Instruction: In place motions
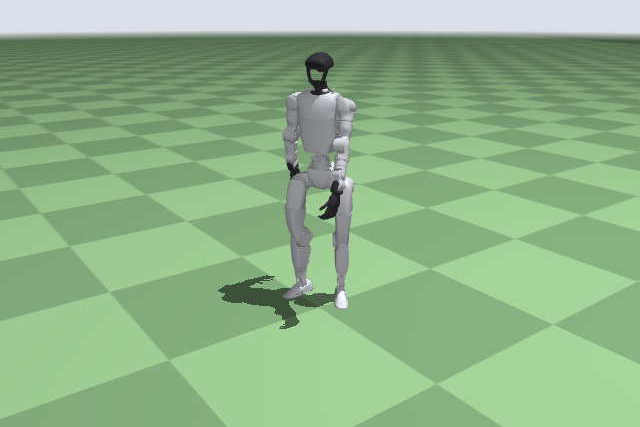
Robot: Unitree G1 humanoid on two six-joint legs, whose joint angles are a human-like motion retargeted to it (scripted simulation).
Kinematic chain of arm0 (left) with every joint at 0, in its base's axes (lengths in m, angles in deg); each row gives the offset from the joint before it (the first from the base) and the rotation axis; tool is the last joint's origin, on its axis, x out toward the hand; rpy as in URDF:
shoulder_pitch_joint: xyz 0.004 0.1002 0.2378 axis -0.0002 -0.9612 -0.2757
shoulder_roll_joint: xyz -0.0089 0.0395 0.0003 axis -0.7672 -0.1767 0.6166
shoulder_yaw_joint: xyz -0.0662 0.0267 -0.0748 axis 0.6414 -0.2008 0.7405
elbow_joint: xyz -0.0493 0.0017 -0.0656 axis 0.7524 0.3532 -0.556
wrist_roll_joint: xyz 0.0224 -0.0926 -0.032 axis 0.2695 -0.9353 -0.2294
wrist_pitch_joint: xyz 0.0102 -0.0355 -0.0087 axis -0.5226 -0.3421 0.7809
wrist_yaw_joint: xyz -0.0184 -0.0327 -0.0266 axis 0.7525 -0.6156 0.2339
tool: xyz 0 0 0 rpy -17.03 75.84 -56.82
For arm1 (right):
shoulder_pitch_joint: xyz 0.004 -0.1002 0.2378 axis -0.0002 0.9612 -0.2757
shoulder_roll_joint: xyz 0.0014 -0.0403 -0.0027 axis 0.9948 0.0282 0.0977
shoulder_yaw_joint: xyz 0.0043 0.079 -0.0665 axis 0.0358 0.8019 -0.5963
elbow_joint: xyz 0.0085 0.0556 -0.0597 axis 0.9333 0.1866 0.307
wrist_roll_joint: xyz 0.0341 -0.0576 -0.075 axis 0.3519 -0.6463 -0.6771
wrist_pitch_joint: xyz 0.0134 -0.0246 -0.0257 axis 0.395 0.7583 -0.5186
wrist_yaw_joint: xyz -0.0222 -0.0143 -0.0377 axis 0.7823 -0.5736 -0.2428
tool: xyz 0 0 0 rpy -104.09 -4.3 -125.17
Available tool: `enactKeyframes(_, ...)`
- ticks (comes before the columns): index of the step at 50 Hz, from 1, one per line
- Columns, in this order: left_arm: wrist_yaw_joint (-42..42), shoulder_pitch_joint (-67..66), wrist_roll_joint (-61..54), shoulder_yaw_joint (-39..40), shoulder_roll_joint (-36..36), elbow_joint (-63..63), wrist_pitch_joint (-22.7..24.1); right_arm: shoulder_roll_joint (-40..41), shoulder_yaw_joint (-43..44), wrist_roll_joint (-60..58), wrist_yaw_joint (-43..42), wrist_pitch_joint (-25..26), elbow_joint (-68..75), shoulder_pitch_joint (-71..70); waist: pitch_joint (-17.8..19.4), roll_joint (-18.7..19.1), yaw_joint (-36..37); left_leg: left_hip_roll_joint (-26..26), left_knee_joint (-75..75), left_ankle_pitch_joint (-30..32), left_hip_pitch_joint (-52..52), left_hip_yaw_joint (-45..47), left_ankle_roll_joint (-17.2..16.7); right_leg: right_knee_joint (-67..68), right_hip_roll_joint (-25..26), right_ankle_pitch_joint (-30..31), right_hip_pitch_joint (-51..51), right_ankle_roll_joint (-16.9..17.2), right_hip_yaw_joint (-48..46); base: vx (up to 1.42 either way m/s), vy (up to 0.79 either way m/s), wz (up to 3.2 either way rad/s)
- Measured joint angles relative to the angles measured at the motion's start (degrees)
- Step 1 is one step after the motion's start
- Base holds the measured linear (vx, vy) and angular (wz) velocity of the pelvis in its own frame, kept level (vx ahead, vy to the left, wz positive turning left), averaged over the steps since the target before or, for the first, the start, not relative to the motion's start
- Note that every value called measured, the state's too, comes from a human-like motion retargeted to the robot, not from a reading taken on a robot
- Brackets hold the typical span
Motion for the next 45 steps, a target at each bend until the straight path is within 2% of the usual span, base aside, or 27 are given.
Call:
enactKeyframes(5, 2.51, -13.06, 2.2, 5.34, 0.15, 14.48, -3.16, 2.32, -9.49, -5.92, 3.89, -2.06, 0.0, -13.27, 0.56, -0.43, 1.22, -0.63, -0.68, -0.02, 1.57, -0.49, -0.01, -0.06, -0.17, -0.19, 0.98, -0.13, -0.48, 0.02, 0.01, 0.11)
enactKeyframes(9, 1.96, -28.89, 1.67, 10.26, -0.12, 14.91, -5.3, 5.65, -13.38, -9.99, 7.03, -4.34, -4.91, -23.99, 1.52, -0.62, 2.14, -0.58, -1.23, -0.25, 2.89, 0.85, -0.37, 0.18, -0.09, -0.01, 0.7, -0.3, 0.92, -0.02, -0.01, -0.27)
enactKeyframes(14, -0.61, -46.27, 3.57, 14.26, -1.23, 14.91, -5.78, 9.7, -16.13, -6.71, 9.81, -7.85, -18.72, -30.89, 2.36, -0.92, 2.78, -0.19, -1.57, -0.49, 3.86, 2.34, -0.85, 0.53, 0.15, 0.24, 0.05, -0.4, 2.84, -0.03, -0.04, -0.26)
enactKeyframes(20, -0.74, -54.3, 5.1, 17.53, -0.21, 14.91, -7.8, 12.11, -17.79, -3.96, 12.07, -12.01, -27.02, -34.73, 2.7, -0.82, 2.15, 0.27, -1.54, -0.69, 4.45, 2.94, -1.13, 0.64, 0.52, 0.29, 0.05, -0.44, 3.72, 0.0, 0.0, 0.0)
enactKeyframes(25, -0.62, -45.48, 4.94, 13.35, -1.08, 14.91, -8.87, 10.88, -19.25, -6.52, 13.58, -12.69, -26.08, -31.78, 2.07, -1.4, 2.5, 0.06, -1.58, -0.64, 4.36, 3.11, -1.12, 0.73, 0.32, 0.23, -0.15, -0.5, 3.86, 0.0, 0.0, 0.0)
enactKeyframes(28, 1.2, -34.85, 4.86, 9.23, -1.65, 14.91, -8.6, 9.21, -18.82, -9.86, 13.27, -11.0, -22.09, -27.75, 1.5, -1.83, 2.59, -0.22, -1.56, -0.43, 3.88, 2.71, -0.98, 0.65, 0.1, 0.16, -0.17, -0.46, 3.28, 0.0, 0.0, 0.0)
enactKeyframes(32, 1.11, -18.91, 2.09, 5.52, -2.15, 13.53, -7.81, 6.88, -16.48, -12.64, 8.89, -8.49, -12.25, -21.7, 0.81, -1.98, 2.0, -0.38, -1.5, -0.09, 2.88, 2.07, -0.7, 0.42, -0.07, 0.22, -0.26, -0.31, 2.25, -0.01, -0.03, 0.07)
enactKeyframes(37, -2.2, -2.91, -0.93, 2.17, -2.15, 2.85, -5.89, 3.27, -10.37, -15.14, 6.18, -3.08, -0.45, -12.77, 0.12, -1.53, 0.4, -0.15, -1.33, 0.18, 1.24, 1.79, -0.4, 0.07, 0.02, 0.59, -1.03, -0.05, 1.87, -0.04, -0.06, 0.03)
enactKeyframes(40, -2.25, 4.74, -1.3, 0.25, -2.6, -3.6, -3.58, 0.31, -6.08, -15.19, 6.22, 1.48, 0.0, -5.26, 0.06, -0.91, -0.62, 0.09, -1.2, 0.22, 0.38, 1.97, -0.29, -0.1, 0.14, 0.89, -1.67, -0.05, 1.97, -0.07, -0.04, -0.08)
enactKeyframes(45, -0.07, 12.32, -1.88, -0.51, -2.57, -12.13, 0.27, -2.94, -0.13, -9.73, 3.13, 4.06, 0.0, 4.85, 0.56, -0.47, -1.19, 0.18, -0.97, 0.0, 0.19, 2.61, -0.31, -0.14, 0.13, 1.04, -1.94, -0.36, 2.46, -0.06, -0.01, -0.1)
